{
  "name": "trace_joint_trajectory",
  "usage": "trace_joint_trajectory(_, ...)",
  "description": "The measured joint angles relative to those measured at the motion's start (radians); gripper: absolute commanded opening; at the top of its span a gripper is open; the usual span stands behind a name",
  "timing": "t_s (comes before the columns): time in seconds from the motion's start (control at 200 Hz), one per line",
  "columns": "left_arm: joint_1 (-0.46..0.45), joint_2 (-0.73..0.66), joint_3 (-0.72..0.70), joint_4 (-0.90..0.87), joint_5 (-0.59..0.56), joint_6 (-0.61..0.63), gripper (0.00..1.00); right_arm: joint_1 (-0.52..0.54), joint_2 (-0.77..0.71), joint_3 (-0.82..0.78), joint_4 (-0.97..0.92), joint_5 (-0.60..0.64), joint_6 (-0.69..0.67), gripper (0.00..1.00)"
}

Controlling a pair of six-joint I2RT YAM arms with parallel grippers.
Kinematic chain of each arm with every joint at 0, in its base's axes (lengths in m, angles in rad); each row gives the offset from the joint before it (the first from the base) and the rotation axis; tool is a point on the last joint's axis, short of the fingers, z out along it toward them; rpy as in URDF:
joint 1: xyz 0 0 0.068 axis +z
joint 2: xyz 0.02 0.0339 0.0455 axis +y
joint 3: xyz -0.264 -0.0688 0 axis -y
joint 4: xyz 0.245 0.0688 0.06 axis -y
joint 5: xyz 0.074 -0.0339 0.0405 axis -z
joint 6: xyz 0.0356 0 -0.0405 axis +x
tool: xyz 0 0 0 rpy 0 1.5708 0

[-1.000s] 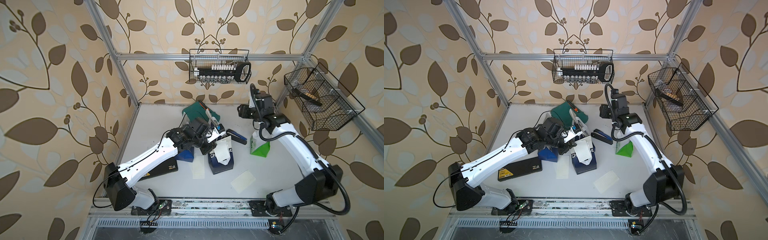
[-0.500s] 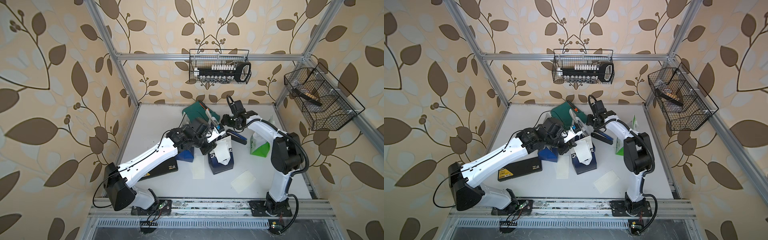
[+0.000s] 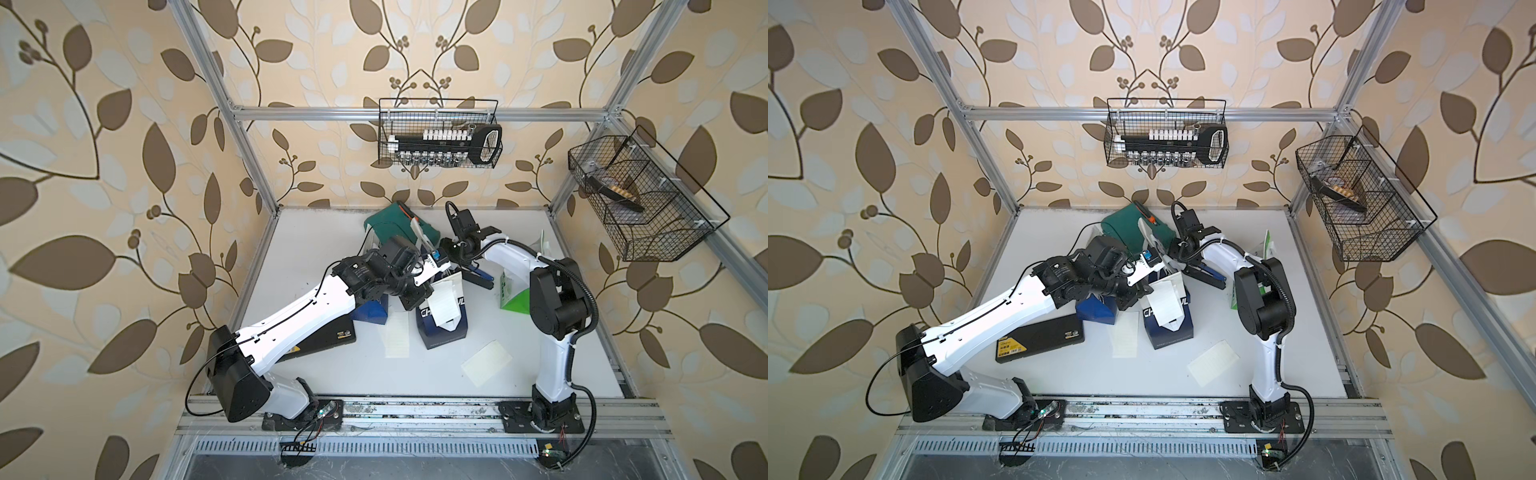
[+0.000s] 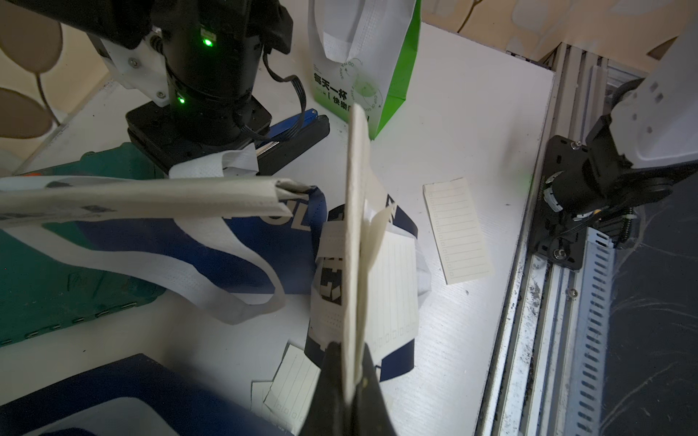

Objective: Staple the receipts to the bags
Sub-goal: Adjust the stapler at the center of the board.

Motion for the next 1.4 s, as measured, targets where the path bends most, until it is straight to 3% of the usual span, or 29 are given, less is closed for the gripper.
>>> trace_joint_trajectory(0.54,0.0,0.0,0.0,-0.003,0.016,0.0,0.0,-0.02,-0.049,-0.152,0.078,-0.021,0.0,0.65)
trace_joint_trajectory(0.86,0.0,0.0,0.0,-0.003,0.018,0.001,0.0,-0.047,-0.252,-0.405,0.059,-0.038,-0.027,0.68)
trace_joint_trajectory(1.07,0.0,0.0,0.0,-0.003,0.02,0.001,0.0,-0.061,-0.41,-0.499,-0.069,-0.002,-0.079,0.69)
trace_joint_trajectory(1.235,0.0,0.001,0.0,0.003,0.02,-0.001,0.0,-0.108,-0.533,-0.547,-0.112,0.025,-0.085,0.66)
trace_joint_trajectory(1.4,0.0,0.005,0.0,0.015,0.025,-0.006,0.0,-0.135,-0.515,-0.564,-0.123,0.042,-0.085,0.55)
